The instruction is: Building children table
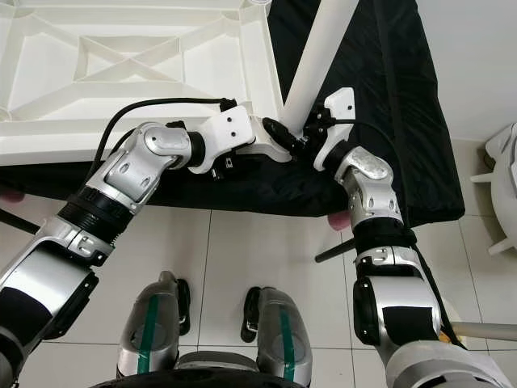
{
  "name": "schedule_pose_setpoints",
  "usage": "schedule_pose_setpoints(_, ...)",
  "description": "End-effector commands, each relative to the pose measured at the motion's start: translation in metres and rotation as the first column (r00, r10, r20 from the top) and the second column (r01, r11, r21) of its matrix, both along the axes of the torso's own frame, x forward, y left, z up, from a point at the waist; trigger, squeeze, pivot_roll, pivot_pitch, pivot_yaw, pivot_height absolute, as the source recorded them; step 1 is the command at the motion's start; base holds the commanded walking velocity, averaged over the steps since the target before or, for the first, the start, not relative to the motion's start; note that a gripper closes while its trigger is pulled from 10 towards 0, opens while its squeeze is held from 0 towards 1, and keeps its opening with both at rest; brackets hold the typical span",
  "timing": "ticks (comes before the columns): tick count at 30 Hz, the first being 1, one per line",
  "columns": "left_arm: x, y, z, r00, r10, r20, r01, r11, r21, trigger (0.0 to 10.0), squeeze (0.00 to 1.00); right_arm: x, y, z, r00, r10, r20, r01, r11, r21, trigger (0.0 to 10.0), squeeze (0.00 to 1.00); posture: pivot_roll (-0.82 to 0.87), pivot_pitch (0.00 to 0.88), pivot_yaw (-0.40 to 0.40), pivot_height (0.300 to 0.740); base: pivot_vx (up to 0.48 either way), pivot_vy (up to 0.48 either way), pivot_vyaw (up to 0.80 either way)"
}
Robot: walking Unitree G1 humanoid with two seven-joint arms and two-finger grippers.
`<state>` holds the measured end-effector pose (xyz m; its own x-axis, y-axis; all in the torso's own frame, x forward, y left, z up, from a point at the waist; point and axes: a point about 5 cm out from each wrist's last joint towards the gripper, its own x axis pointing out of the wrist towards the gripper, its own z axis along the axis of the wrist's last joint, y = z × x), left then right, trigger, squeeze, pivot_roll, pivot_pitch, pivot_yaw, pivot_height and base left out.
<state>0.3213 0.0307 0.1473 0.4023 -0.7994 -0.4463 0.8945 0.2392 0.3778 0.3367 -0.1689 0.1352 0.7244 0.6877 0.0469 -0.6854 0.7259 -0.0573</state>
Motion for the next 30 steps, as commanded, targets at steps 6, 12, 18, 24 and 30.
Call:
schedule_pose_setpoints(6, -0.003, -0.003, -0.003, 0.998, -0.054, -0.029, 0.054, 0.998, 0.020, 10.0, 0.00, 0.000, -0.005, -0.002, 1.000, -0.007, -0.012, 0.007, 1.000, -0.004, 10.0, 0.00, 0.04, 0.035, -0.055, 0.740, 0.000, 0.000, 0.00)
schedule_pose_setpoints(12, -0.004, -0.003, -0.003, 0.998, -0.056, -0.030, 0.057, 0.998, 0.017, 10.0, 0.00, -0.001, -0.001, -0.002, 1.000, -0.012, -0.006, 0.012, 1.000, 0.006, 10.0, 0.00, 0.04, 0.038, -0.057, 0.740, 0.000, 0.000, 0.00)
schedule_pose_setpoints(18, -0.004, -0.004, -0.003, 0.998, -0.059, -0.032, 0.059, 0.998, 0.015, 10.0, 0.00, -0.005, 0.005, -0.005, 0.997, -0.074, 0.017, 0.074, 0.997, 0.024, 10.0, 0.00, 0.03, 0.043, -0.057, 0.740, 0.000, 0.000, 0.00)
schedule_pose_setpoints(24, -0.004, -0.005, -0.003, 0.998, -0.060, -0.032, 0.060, 0.998, 0.014, 10.0, 0.00, -0.003, 0.007, -0.005, 0.968, -0.248, 0.036, 0.247, 0.968, 0.038, 10.0, 0.00, 0.03, 0.048, -0.057, 0.740, 0.000, 0.000, 0.00)
schedule_pose_setpoints(30, -0.005, -0.004, -0.004, 0.998, -0.061, -0.034, 0.062, 0.998, 0.016, 10.0, 0.00, -0.004, 0.012, -0.007, 0.954, -0.298, 0.027, 0.296, 0.954, 0.045, 10.0, 0.00, 0.03, 0.049, -0.056, 0.740, 0.000, 0.000, 0.00)
